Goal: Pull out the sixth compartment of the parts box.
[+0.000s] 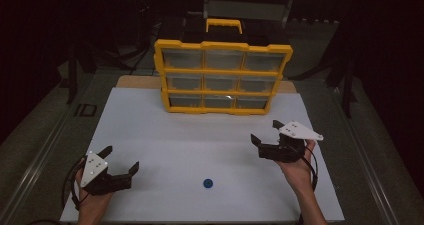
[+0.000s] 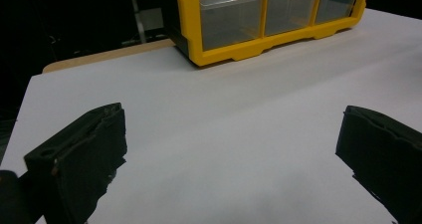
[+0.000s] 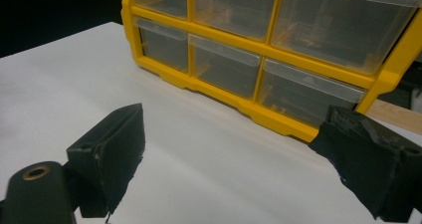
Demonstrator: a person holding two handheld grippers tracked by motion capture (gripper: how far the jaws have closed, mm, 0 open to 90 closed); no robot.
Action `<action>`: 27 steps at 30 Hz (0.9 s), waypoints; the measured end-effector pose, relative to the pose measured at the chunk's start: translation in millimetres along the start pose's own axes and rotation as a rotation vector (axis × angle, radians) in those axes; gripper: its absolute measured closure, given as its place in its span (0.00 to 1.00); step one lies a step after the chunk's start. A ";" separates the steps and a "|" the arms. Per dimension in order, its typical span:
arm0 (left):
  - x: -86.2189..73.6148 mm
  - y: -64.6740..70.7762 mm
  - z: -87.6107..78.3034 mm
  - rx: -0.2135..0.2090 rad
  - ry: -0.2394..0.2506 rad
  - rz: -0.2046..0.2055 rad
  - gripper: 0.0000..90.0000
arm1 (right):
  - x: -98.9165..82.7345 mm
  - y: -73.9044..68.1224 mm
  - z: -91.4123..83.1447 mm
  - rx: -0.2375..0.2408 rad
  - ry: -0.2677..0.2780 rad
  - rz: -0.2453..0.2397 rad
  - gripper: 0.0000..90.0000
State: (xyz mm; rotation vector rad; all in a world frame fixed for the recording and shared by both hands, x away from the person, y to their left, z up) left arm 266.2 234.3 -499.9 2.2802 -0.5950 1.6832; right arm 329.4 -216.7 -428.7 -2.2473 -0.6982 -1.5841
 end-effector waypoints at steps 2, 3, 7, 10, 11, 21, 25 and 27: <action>-0.1 0.2 0.1 0.000 -0.001 0.001 0.00 | 0.6 -0.4 0.9 0.001 -0.001 -0.001 0.12; -0.1 0.3 0.1 0.000 -0.001 0.001 0.00 | 1.4 -0.5 1.9 0.000 0.000 -0.004 0.12; 0.0 0.1 0.0 0.001 0.000 0.001 0.00 | 4.6 -0.4 4.9 0.000 0.002 -0.006 0.12; -0.4 -0.3 0.3 0.001 0.000 -0.005 0.00 | 6.5 0.0 6.9 -0.003 0.003 -0.003 0.12; -0.6 -0.4 0.5 0.000 0.000 -0.007 0.00 | 7.1 0.2 7.9 -0.004 0.005 -0.001 0.12; -0.7 0.1 1.1 0.000 -0.003 0.000 0.00 | 16.4 2.7 19.2 -0.007 0.005 -0.006 0.12; -0.8 1.1 1.6 -0.003 -0.004 0.003 0.00 | 19.1 4.6 24.0 -0.006 0.001 -0.003 0.12; -0.8 2.0 1.8 -0.006 -0.007 0.006 0.00 | 19.7 4.9 24.8 -0.006 0.002 -0.004 0.12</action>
Point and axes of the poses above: each handheld gripper's, and its own axes: z roughly forward along the jaws, x roughly out of its top, y roughly to its right, the point moved 5 cm from there along z, roughly forward along the jaws, and after that the axes turned 3 degrees about y, right-handed, at the moved point
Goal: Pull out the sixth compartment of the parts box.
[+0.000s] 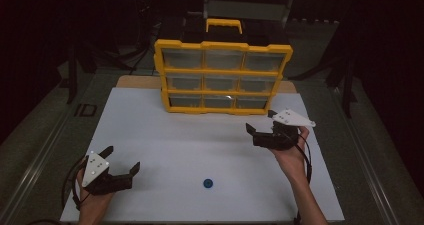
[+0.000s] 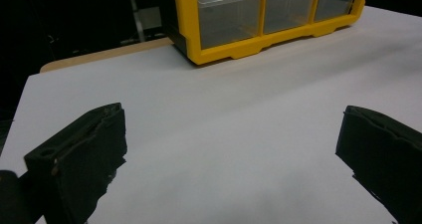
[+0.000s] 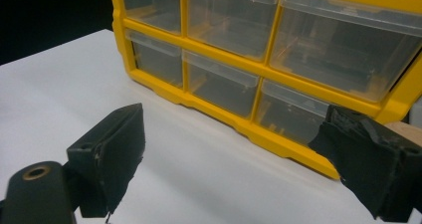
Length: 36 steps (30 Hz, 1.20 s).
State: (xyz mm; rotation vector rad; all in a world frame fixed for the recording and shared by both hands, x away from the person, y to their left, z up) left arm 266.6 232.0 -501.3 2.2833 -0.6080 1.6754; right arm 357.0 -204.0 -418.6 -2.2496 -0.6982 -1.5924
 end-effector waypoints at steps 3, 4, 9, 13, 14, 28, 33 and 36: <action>-0.2 0.9 0.6 -0.003 -0.002 0.004 0.00 | 1.3 1.2 2.2 -0.002 0.000 0.002 0.12; -0.2 1.0 0.7 -0.003 -0.002 0.004 0.00 | 1.6 1.7 2.9 -0.003 -0.001 0.004 0.12; -0.2 0.9 0.7 -0.004 -0.001 0.003 0.00 | 3.7 3.6 5.2 -0.005 0.002 0.006 0.12; -0.3 1.4 1.0 -0.004 -0.003 0.005 0.00 | 10.3 4.8 6.6 -0.006 0.009 0.005 0.12; -0.3 1.5 1.1 -0.004 -0.004 0.005 0.00 | 10.3 4.8 6.6 -0.006 0.009 0.005 0.12; -0.2 1.8 0.9 -0.008 -0.002 0.005 0.00 | 28.8 7.5 17.7 -0.019 0.021 -0.007 0.12; -0.3 2.0 1.3 -0.010 -0.003 0.005 0.00 | 34.8 7.6 21.1 -0.019 0.021 -0.014 0.12; -0.3 2.2 1.4 -0.011 -0.004 0.007 0.00 | 37.6 8.2 22.9 -0.022 0.020 -0.019 0.12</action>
Point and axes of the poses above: each handheld gripper's, and its own axes: z roughly forward along the jaws, x roughly out of its top, y roughly to its right, the point moved 5 cm from there along z, roughly forward along the jaws, and after that the axes turned 3 degrees about y, right-handed, at the moved point
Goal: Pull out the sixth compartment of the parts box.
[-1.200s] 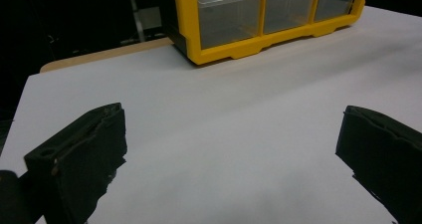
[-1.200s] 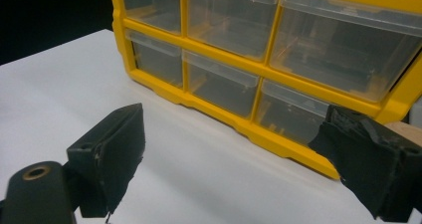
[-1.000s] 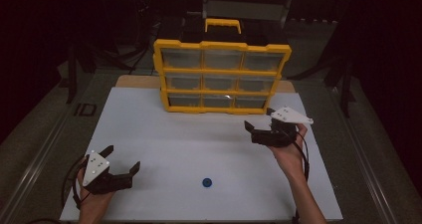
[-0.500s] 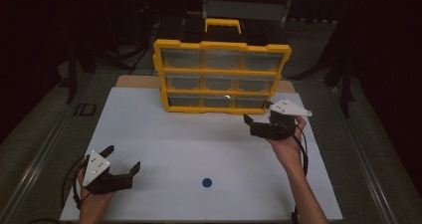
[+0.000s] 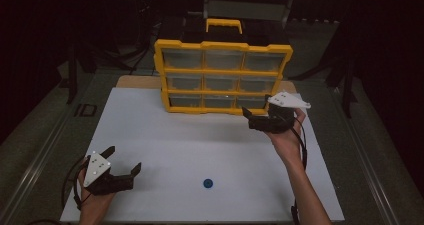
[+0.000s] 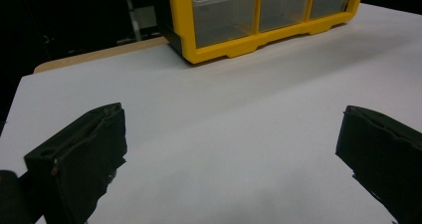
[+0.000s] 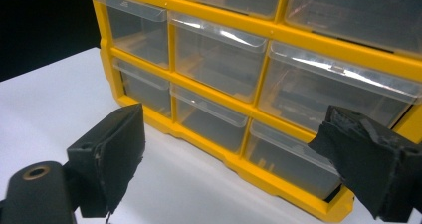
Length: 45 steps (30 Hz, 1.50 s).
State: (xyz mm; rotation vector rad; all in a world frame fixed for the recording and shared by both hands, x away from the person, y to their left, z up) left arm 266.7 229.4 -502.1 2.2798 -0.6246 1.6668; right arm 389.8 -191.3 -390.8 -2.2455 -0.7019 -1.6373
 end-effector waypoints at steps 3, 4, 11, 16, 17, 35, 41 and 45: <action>0.0 0.0 0.0 0.000 0.000 0.000 0.00 | 0.5 1.2 2.6 -0.003 -0.005 -0.002 0.12; 0.0 0.0 0.0 0.000 0.000 0.000 0.00 | 0.4 1.7 3.9 -0.003 -0.009 -0.005 0.12; 0.0 0.2 0.0 -0.002 0.000 0.000 0.00 | 6.1 6.2 8.7 -0.016 -0.011 -0.011 0.12; 0.0 0.4 0.1 -0.003 0.000 0.001 0.00 | 5.9 12.4 13.6 -0.030 -0.024 -0.016 0.12; 0.0 0.5 0.1 -0.004 0.000 0.001 0.00 | 5.8 13.3 14.5 -0.029 -0.025 -0.014 0.12; -0.7 0.7 1.1 -0.008 -0.006 0.001 0.00 | 11.7 24.4 31.1 -0.049 -0.053 -0.030 0.12; -0.4 0.4 0.7 -0.007 -0.004 0.000 0.00 | 9.5 30.1 37.3 -0.075 -0.082 -0.055 0.12; -0.5 0.5 0.7 -0.007 -0.005 0.001 0.00 | 5.5 31.1 41.6 -0.099 -0.111 -0.086 0.12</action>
Point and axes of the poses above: each handheld gripper's, and its own axes: z roughly forward along the jaws, x roughly out of its top, y roughly to its right, the point moved 5 cm from there along z, roughly forward along the jaws, and after that the axes turned 3 degrees about y, right-handed, at the moved point
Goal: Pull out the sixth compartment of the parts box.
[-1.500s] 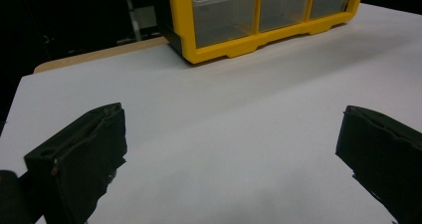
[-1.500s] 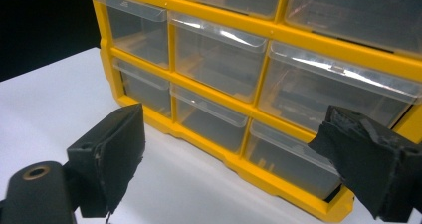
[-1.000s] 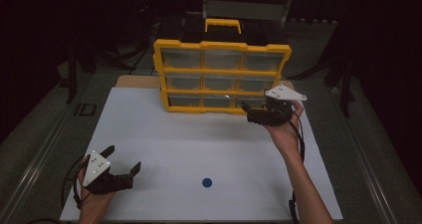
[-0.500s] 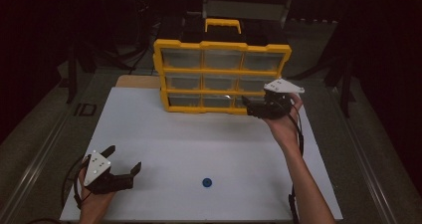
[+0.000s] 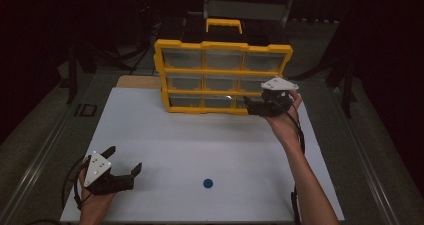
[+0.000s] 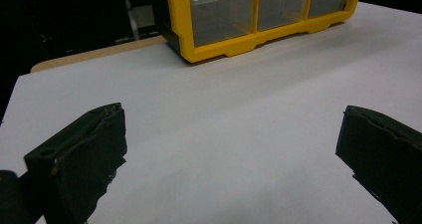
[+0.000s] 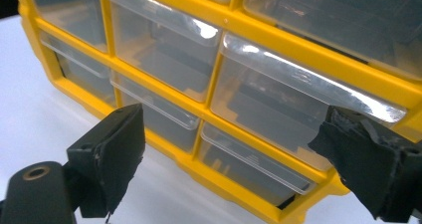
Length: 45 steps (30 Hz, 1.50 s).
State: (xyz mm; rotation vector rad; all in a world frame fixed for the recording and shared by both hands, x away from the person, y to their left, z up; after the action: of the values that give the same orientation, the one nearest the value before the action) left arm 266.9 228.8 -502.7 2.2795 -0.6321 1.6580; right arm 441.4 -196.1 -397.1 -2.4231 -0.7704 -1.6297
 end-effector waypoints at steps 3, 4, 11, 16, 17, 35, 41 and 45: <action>0.1 0.2 0.0 0.000 0.000 0.002 0.00 | 0.0 0.2 2.2 -0.006 -0.004 -0.019 0.12; 0.1 0.2 0.0 0.000 0.000 0.001 0.00 | 0.3 0.7 3.6 -0.024 -0.015 -0.047 0.12; 0.3 0.2 -0.5 0.000 0.002 0.000 0.00 | 3.6 -0.5 9.5 -0.073 -0.059 -0.159 0.12; 0.3 0.3 -0.4 -0.001 0.002 0.001 0.00 | 2.3 -1.8 13.9 -0.109 -0.089 -0.250 0.13; 0.3 0.3 -0.3 -0.001 0.002 0.001 0.00 | 1.9 -2.1 14.5 -0.114 -0.092 -0.268 0.13; -0.1 0.9 0.3 0.000 -0.001 0.001 0.00 | -5.5 2.4 21.5 -0.174 -0.161 -0.508 0.15; -0.2 0.9 0.3 0.000 -0.002 0.000 0.00 | -2.2 6.6 21.7 -0.195 -0.165 -0.553 0.15; -0.3 1.2 0.7 -0.001 -0.004 0.001 0.00 | -1.7 7.9 22.7 -0.207 -0.171 -0.590 0.14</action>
State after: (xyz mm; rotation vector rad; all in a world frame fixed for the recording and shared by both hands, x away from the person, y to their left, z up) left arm 266.9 227.5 -503.3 2.2822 -0.6346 1.6535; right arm 463.5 -195.0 -406.6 -2.6677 -1.5349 -1.7627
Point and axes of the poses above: each handheld gripper's, and its own axes: z roughly forward along the jaws, x roughly out of its top, y roughly to its right, the point moved 5 cm from there along z, roughly forward along the jaws, and after that the axes turned 3 degrees about y, right-handed, at the moved point
